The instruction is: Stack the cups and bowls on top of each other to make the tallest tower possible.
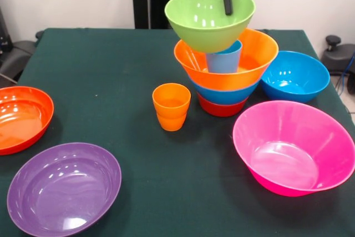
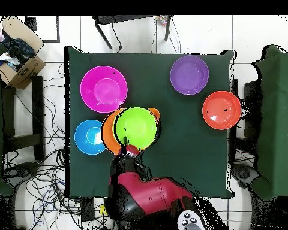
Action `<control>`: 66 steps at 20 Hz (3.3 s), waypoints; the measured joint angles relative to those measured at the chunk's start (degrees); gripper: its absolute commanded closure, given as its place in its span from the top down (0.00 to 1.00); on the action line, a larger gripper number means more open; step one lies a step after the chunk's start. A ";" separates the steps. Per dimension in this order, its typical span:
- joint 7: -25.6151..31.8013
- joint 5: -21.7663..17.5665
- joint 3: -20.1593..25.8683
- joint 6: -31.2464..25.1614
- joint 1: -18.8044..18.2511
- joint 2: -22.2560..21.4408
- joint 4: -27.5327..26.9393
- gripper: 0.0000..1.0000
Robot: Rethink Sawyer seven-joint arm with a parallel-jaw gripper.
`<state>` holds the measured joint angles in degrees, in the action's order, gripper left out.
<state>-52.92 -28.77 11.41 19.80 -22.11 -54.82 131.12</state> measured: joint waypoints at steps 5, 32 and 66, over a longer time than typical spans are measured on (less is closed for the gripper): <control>0.00 0.17 1.11 -3.27 -0.80 -2.56 0.69 0.00; -2.37 0.15 1.30 -2.40 0.30 -2.45 0.70 0.00; -14.95 -1.15 0.41 -0.41 3.99 0.66 0.68 0.00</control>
<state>-67.87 -29.93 11.82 19.39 -18.12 -54.16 131.79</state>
